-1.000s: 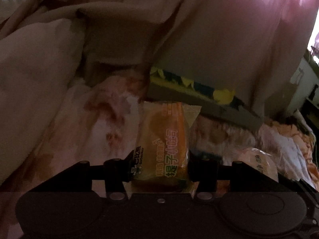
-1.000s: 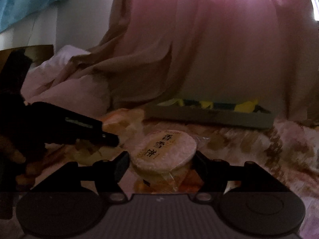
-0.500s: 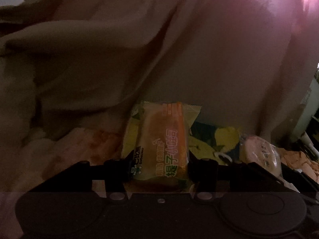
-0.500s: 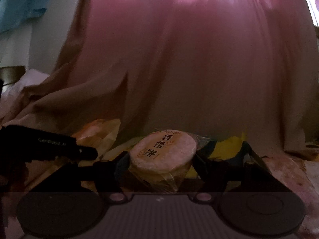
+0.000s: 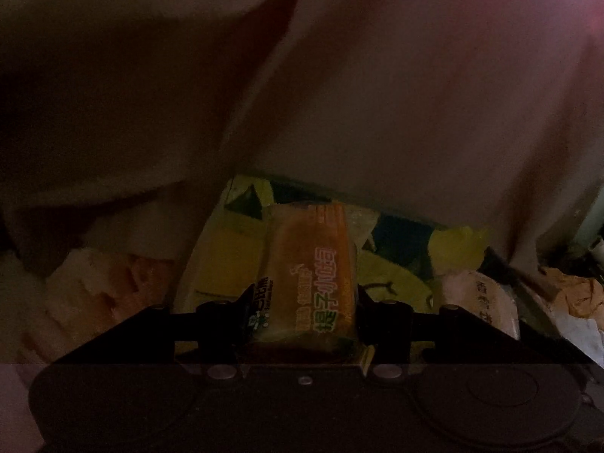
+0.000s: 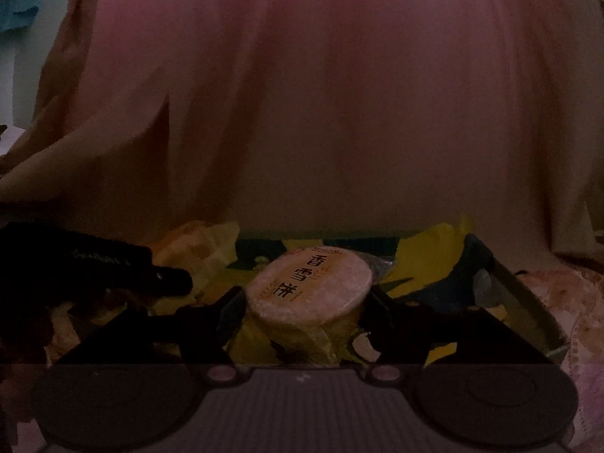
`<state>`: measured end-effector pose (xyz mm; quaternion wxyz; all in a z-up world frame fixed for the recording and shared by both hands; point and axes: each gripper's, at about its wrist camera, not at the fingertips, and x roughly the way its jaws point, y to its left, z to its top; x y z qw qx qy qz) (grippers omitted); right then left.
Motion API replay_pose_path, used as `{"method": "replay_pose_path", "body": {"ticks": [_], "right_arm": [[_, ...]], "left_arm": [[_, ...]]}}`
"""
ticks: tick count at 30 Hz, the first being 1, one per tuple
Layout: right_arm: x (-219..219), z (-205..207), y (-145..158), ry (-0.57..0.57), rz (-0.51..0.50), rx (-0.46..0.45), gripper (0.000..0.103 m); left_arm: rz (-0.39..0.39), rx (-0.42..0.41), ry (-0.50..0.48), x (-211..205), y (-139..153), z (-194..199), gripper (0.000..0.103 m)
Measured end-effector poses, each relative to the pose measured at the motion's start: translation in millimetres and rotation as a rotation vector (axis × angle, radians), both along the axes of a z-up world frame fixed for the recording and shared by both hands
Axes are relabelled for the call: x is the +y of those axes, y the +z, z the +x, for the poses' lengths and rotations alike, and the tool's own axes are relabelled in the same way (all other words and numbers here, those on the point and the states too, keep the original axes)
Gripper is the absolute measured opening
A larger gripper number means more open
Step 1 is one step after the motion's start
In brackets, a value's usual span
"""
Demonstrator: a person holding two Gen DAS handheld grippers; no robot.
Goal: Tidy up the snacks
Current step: 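Carry the cake packet and rice cake into the grey tray with both grippers, then open both grippers and withdraw them back toward the snack pile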
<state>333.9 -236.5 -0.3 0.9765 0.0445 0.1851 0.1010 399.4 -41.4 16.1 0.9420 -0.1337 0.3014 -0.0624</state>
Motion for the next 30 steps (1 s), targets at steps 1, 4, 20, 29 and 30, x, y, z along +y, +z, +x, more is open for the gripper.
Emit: {"method": "replay_pose_path", "body": {"ticks": [1, 4, 20, 29, 30], "right_arm": [[-1, 4, 1, -0.001, 0.005, 0.008, 0.074], [-3, 10, -1, 0.000, 0.017, 0.040, 0.076], [-21, -61, 41, 0.002, 0.021, -0.073, 0.103], [-33, -146, 73, -0.029, -0.048, -0.189, 0.103], [-34, -156, 75, -0.029, -0.052, -0.192, 0.103]], "left_arm": [[-0.004, 0.004, -0.001, -1, -2, 1, 0.051], [0.009, 0.000, -0.004, -3, -2, -1, 0.053], [-0.049, -0.108, 0.032, 16, 43, -88, 0.098], [-0.003, -0.217, 0.019, 17, 71, -173, 0.102], [-0.003, -0.223, 0.015, 16, 72, -183, 0.102]]}}
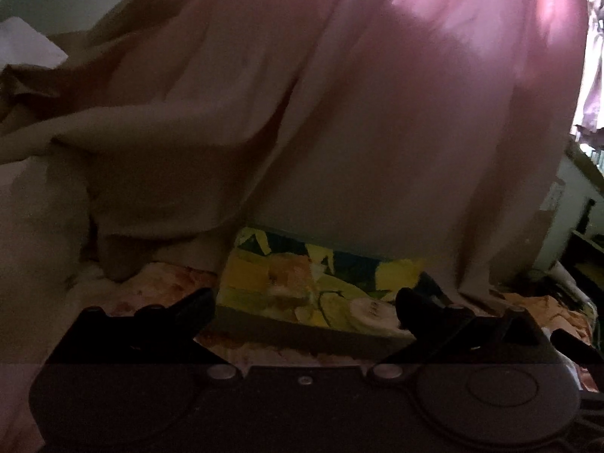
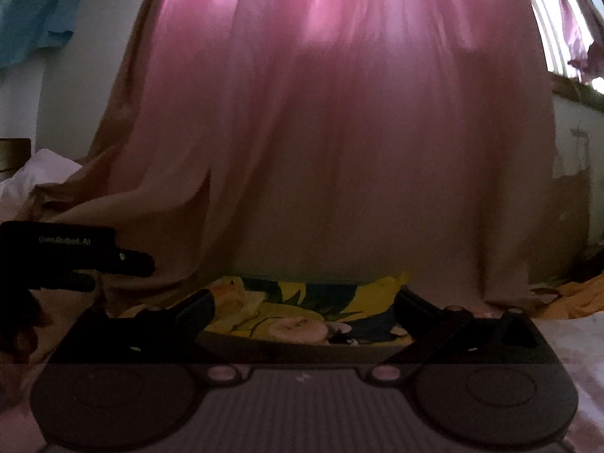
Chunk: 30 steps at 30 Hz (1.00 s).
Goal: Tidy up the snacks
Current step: 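Open both grippers and withdraw them back toward the snack pile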
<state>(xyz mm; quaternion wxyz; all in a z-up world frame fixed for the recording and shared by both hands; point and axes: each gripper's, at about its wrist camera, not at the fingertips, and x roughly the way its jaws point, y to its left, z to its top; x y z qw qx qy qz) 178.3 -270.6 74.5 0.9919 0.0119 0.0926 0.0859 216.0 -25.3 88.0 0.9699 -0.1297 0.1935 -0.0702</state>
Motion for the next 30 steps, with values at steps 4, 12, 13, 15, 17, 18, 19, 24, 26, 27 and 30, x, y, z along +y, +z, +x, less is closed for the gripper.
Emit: {"method": "replay_pose_path", "body": {"ticks": [4, 12, 13, 15, 17, 18, 19, 24, 26, 27, 30], "right_arm": [[-5, -37, 3, -0.011, -0.004, 0.006, 0.103], [-8, -100, -3, -0.043, -0.013, 0.034, 0.103], [-7, -106, -4, -0.044, -0.016, 0.038, 0.103], [-6, -117, -7, -0.045, -0.021, 0.048, 0.103], [-6, -125, -9, -0.057, -0.022, 0.061, 0.103], [-5, -130, -10, -0.058, -0.020, 0.065, 0.103], [-5, -134, -11, -0.059, -0.018, 0.070, 0.103], [-7, -148, -21, -0.076, 0.009, 0.124, 0.103], [-8, -150, -25, -0.083, 0.010, 0.161, 0.103], [-9, -151, -28, -0.092, 0.013, 0.180, 0.103], [-13, -151, -32, -0.096, 0.035, 0.217, 0.103]], "left_arm": [[0.003, -0.005, -0.003, -2, -5, -36, 0.102], [0.016, 0.032, -0.008, 1, -33, -94, 0.102], [0.015, 0.038, -0.009, 2, -36, -99, 0.102], [0.011, 0.054, 0.000, 5, -43, -108, 0.102], [0.011, 0.070, 0.006, 7, -49, -114, 0.102], [0.014, 0.076, 0.010, 7, -51, -116, 0.102], [0.018, 0.081, 0.013, 8, -52, -118, 0.102], [0.046, 0.115, 0.029, 8, -57, -128, 0.102], [0.057, 0.123, 0.036, 8, -59, -133, 0.102], [0.064, 0.129, 0.039, 7, -60, -136, 0.102], [0.084, 0.141, 0.044, 5, -61, -141, 0.102]]}}
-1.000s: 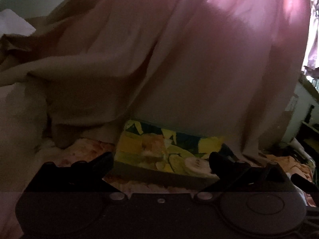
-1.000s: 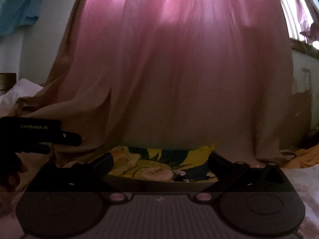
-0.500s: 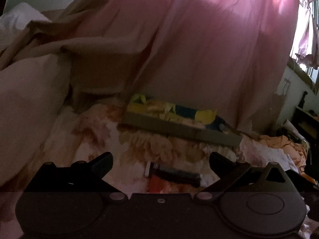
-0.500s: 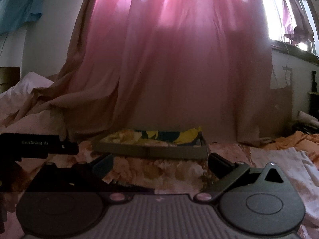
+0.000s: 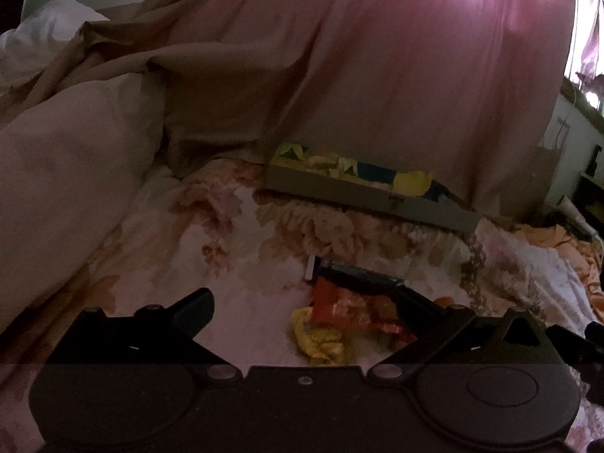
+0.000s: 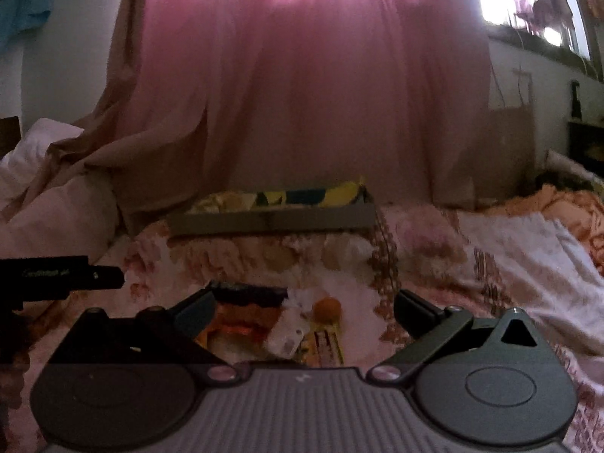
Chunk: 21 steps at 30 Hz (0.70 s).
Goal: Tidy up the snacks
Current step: 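Open both grippers and withdraw them back toward the snack pile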
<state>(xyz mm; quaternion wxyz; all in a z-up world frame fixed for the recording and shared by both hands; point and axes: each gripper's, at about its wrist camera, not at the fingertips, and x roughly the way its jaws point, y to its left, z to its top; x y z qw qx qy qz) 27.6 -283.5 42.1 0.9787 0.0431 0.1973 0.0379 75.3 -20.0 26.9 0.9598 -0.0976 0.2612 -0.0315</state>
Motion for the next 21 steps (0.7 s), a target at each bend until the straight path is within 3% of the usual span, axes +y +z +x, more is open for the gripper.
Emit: {"method": "replay_pose_path", "body": {"ticks": [21], "right_arm": [[3, -3, 0, 0.058, 0.033, 0.027, 0.103]], "left_arm": [[0.009, 0.020, -0.028, -17, 0, -9, 0.102]]}}
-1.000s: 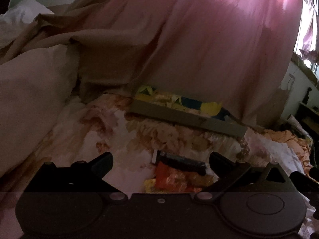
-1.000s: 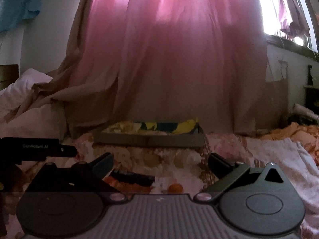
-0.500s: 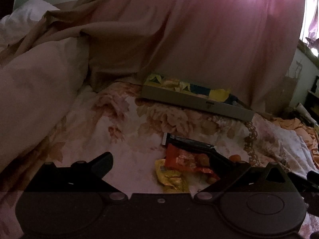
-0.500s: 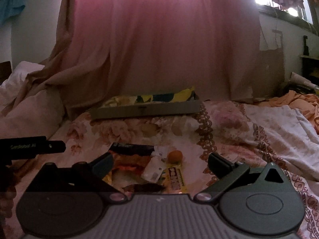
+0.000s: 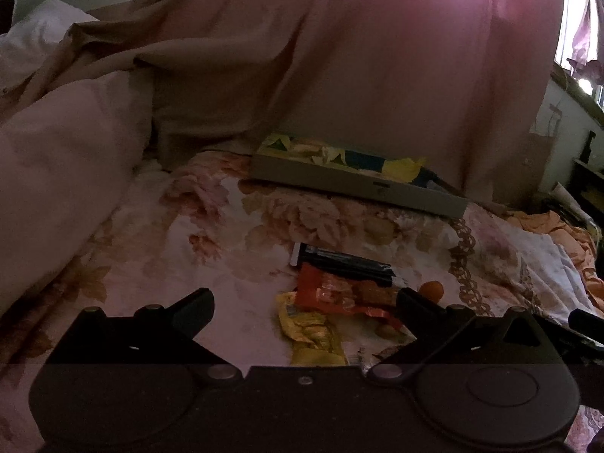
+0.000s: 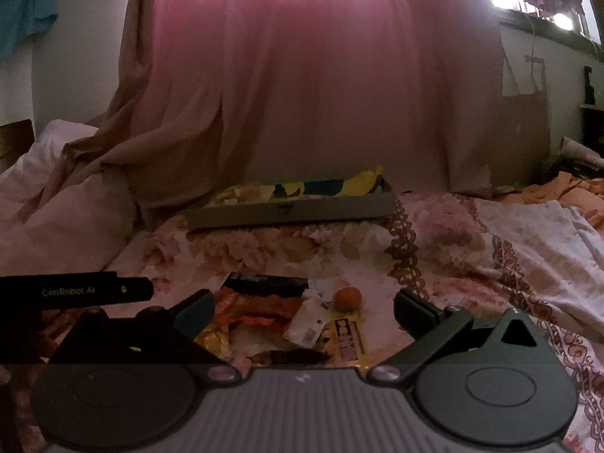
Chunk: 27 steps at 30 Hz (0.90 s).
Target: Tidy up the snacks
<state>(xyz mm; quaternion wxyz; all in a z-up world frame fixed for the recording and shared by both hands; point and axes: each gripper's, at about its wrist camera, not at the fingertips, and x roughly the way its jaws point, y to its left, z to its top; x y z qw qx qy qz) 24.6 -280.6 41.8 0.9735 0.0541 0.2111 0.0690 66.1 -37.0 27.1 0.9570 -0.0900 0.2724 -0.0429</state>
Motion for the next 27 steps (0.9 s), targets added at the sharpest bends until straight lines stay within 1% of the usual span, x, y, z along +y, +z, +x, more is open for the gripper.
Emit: {"method": "replay_pose_path", "body": {"ticks": [8, 11, 16, 24, 27], "right_arm": [[4, 4, -8, 0.011, -0.010, 0.032, 0.103], [4, 5, -14, 0.002, -0.008, 0.050, 0.103], [4, 9, -22, -0.006, -0.010, 0.074, 0.103], [4, 17, -33, -0.009, -0.018, 0.116, 0.103], [5, 18, -35, -0.005, -0.022, 0.122, 0.103]], "left_arm": [[-0.016, 0.006, 0.003, 3, -3, 2, 0.102], [-0.009, -0.001, -0.005, 4, -5, 2, 0.102], [-0.025, 0.019, -0.004, 9, -10, 7, 0.102], [-0.010, 0.021, -0.041, 11, -14, 18, 0.102], [0.001, 0.038, -0.070, 11, -16, 23, 0.102]]}}
